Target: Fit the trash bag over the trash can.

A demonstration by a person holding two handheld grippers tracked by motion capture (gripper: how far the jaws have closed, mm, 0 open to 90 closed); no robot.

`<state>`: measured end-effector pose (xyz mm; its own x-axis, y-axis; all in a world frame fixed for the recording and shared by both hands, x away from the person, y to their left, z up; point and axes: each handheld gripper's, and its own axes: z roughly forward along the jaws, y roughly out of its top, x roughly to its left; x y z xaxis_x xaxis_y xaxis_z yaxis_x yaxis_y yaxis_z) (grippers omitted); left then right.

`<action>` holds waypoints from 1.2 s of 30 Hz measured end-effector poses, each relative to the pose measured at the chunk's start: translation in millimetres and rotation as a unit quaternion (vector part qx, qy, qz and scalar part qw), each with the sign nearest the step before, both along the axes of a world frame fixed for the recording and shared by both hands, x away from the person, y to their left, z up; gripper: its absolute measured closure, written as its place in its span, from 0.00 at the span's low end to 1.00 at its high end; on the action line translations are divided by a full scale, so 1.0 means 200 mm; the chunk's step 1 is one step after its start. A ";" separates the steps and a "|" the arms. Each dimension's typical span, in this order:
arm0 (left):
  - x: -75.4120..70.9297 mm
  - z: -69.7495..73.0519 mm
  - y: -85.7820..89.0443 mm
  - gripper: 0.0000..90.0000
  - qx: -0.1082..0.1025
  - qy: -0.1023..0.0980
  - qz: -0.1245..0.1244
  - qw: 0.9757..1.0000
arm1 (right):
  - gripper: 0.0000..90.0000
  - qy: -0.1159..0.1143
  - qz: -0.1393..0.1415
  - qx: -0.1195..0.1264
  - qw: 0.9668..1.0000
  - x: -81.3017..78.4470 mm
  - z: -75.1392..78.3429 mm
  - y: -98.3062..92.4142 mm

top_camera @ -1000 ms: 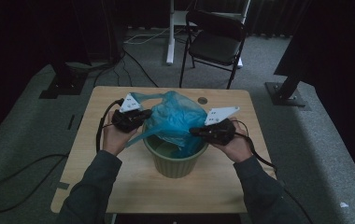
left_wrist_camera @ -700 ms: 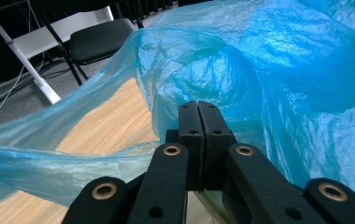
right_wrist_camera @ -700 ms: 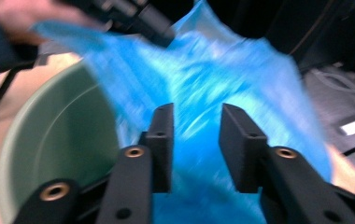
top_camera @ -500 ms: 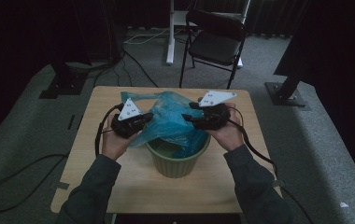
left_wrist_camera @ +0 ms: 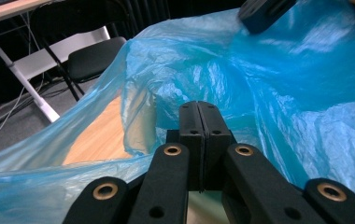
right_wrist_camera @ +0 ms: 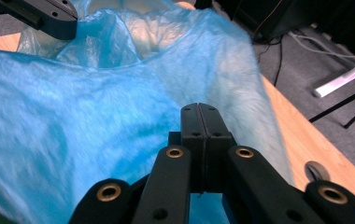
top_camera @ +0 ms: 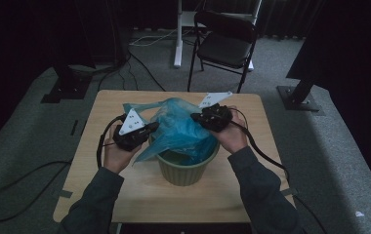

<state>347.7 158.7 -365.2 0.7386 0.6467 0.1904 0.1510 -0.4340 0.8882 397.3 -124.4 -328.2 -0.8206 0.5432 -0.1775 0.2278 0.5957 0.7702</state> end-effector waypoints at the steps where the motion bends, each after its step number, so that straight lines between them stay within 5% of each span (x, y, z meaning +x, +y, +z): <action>1: 0.00 0.00 0.01 0.99 0.000 0.000 0.003 1.000 | 1.00 -0.002 -0.001 0.001 1.000 -0.01 0.01 -0.01; 8: -0.01 -0.03 0.06 0.99 -0.007 0.008 0.013 1.000 | 1.00 0.001 -0.001 -0.006 1.000 -0.04 0.01 -0.06; 9: -0.01 -0.03 0.05 0.99 -0.004 0.007 0.010 1.000 | 0.95 0.005 -0.001 -0.004 1.000 -0.03 0.00 -0.07; 11: -0.01 -0.03 0.04 0.99 0.004 0.005 0.006 1.000 | 0.64 0.004 -0.007 0.008 1.000 -0.02 -0.01 -0.07; 14: -0.01 -0.03 0.01 0.99 0.010 0.004 0.002 1.000 | 0.50 -0.006 -0.029 0.019 0.999 0.01 0.00 -0.06; 18: -0.01 -0.03 -0.02 0.99 0.009 0.001 -0.003 1.000 | 0.46 0.002 -0.036 0.023 0.999 0.05 0.01 -0.05; 22: -0.01 -0.03 -0.02 0.99 0.010 -0.001 -0.005 1.000 | 0.53 0.017 -0.033 0.013 0.999 0.08 -0.01 -0.04; 29: -0.02 -0.03 -0.01 0.99 0.009 -0.002 -0.003 1.000 | 0.99 0.035 -0.040 0.004 0.999 0.12 -0.04 -0.06; 36: -0.04 -0.06 0.04 0.99 0.005 0.000 0.008 1.000 | 1.00 0.031 -0.067 0.017 0.997 0.10 -0.03 -0.16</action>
